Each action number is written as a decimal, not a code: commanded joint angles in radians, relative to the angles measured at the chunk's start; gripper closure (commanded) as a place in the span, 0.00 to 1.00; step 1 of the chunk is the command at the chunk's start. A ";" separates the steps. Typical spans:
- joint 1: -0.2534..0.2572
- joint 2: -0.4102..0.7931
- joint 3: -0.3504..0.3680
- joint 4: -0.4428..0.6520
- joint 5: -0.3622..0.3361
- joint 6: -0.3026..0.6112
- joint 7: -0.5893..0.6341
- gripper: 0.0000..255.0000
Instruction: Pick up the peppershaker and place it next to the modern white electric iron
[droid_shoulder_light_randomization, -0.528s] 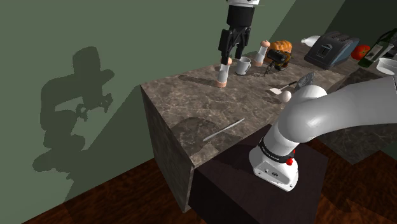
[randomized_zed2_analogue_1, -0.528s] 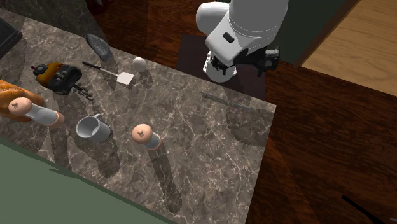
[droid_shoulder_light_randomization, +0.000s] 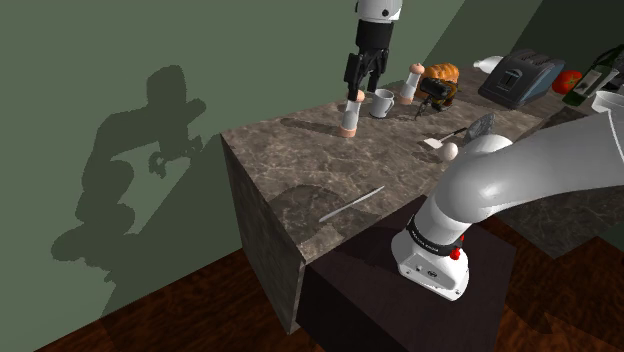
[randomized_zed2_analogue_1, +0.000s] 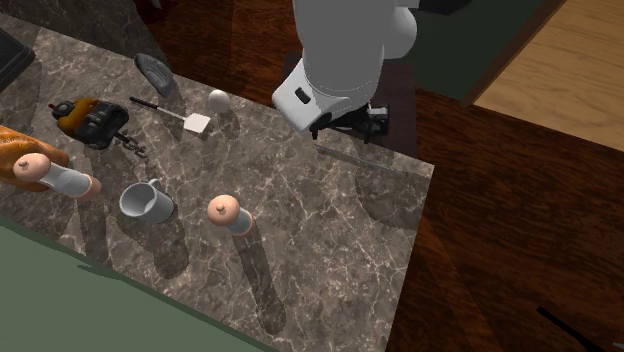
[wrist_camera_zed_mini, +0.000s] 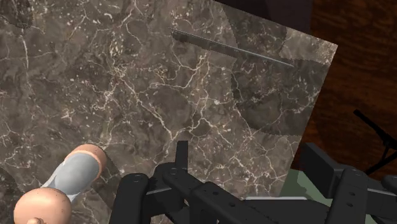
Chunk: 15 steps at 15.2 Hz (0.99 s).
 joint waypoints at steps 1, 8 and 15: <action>-0.016 0.037 -0.029 0.000 -0.030 0.043 -0.036 0.00; -0.062 0.204 -0.125 0.042 -0.108 0.194 -0.150 0.00; -0.097 0.404 -0.215 0.141 -0.139 0.329 -0.262 0.00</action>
